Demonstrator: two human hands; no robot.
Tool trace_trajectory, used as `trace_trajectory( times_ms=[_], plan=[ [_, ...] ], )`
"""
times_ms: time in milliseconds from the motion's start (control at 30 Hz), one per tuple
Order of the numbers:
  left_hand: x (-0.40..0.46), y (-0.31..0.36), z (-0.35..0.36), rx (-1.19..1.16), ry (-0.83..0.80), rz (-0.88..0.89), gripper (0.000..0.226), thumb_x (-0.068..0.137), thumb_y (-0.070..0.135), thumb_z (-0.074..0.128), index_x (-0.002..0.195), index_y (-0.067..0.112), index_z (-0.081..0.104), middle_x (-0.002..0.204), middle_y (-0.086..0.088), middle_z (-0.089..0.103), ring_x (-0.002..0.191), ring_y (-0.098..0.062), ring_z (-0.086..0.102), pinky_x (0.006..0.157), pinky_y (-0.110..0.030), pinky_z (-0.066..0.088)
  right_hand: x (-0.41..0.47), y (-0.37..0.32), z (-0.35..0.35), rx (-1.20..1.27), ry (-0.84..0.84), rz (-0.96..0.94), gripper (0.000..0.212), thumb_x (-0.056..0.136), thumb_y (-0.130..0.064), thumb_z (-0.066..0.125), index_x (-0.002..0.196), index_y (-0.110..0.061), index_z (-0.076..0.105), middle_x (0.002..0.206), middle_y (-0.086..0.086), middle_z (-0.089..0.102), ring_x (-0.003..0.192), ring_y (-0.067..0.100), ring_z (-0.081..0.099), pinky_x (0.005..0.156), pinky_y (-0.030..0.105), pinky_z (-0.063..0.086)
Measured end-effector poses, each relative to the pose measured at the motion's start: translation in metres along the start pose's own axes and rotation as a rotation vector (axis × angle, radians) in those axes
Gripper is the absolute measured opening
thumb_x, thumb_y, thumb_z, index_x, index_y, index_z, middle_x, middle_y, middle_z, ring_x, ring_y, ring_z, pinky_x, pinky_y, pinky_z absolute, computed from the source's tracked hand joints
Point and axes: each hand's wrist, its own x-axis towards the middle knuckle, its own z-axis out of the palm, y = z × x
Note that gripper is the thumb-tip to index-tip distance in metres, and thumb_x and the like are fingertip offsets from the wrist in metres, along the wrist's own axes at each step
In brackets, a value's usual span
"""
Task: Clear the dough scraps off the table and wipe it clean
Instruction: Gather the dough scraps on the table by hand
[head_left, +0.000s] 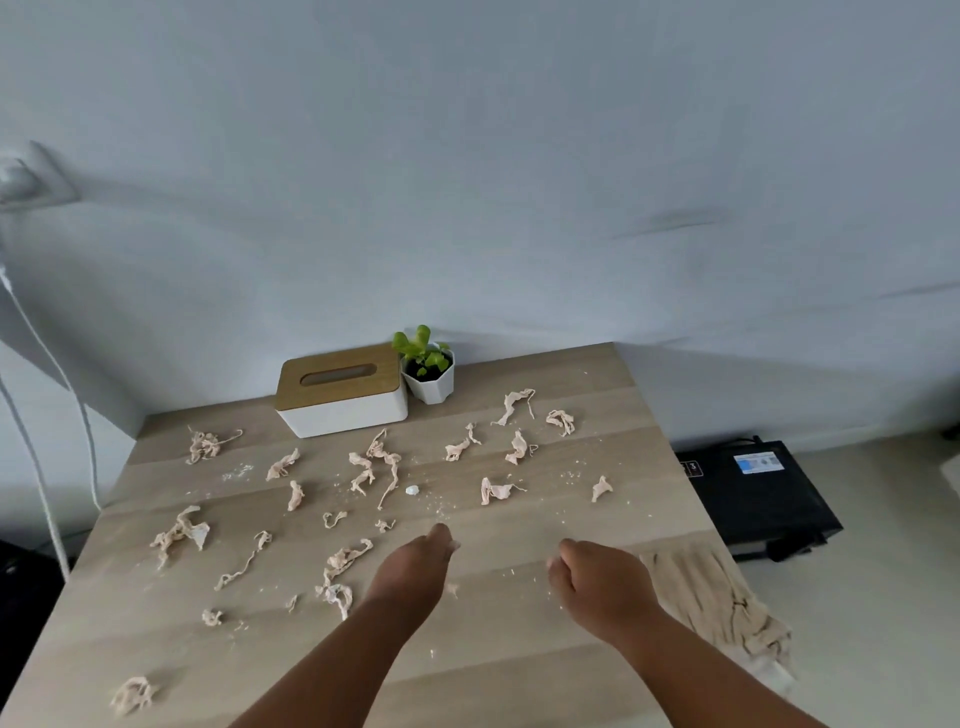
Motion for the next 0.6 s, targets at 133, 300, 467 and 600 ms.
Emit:
trace_trajectory(
  times_ms=[133,300,467,600],
  plan=[
    [0.01,0.001,0.002,-0.042,-0.035,0.061,0.02,0.107,0.041,0.036,0.091,0.031,0.032,0.089,-0.006,0.066,0.085,-0.033,0.062,0.068,-0.034,0.034,0.001,-0.006,0.0,0.032,-0.035,0.068,0.024,0.089,-0.043,0.035,0.081,-0.023,0.042,0.074,-0.006,0.055,0.073,0.018,0.058,0.059,0.033,0.037],
    [0.02,0.016,0.002,-0.101,-0.05,0.168,0.024,0.109,0.039,0.036,0.093,0.021,0.039,0.079,-0.007,0.057,0.079,-0.035,0.057,0.065,-0.035,0.028,0.006,-0.023,0.014,0.048,-0.07,0.081,0.022,0.09,-0.044,0.036,0.087,-0.023,0.044,0.08,-0.005,0.057,0.076,0.017,0.058,0.063,0.035,0.043],
    [0.028,0.015,0.008,-0.024,-0.162,0.261,0.033,0.108,0.045,0.039,0.098,0.015,0.049,0.095,-0.013,0.065,0.089,-0.033,0.061,0.068,-0.035,0.033,0.007,-0.047,0.024,0.074,-0.056,0.095,0.017,0.092,-0.041,0.035,0.084,-0.027,0.041,0.083,-0.005,0.056,0.079,0.019,0.06,0.062,0.034,0.039],
    [0.04,0.001,0.012,0.173,-0.231,0.362,0.05,0.106,0.054,0.039,0.097,0.01,0.062,0.103,-0.013,0.065,0.099,-0.03,0.061,0.084,-0.038,0.042,0.005,-0.046,0.021,0.057,-0.036,0.124,0.016,0.094,-0.04,0.035,0.083,-0.028,0.039,0.085,-0.004,0.057,0.082,0.02,0.06,0.063,0.034,0.037]
  ],
)
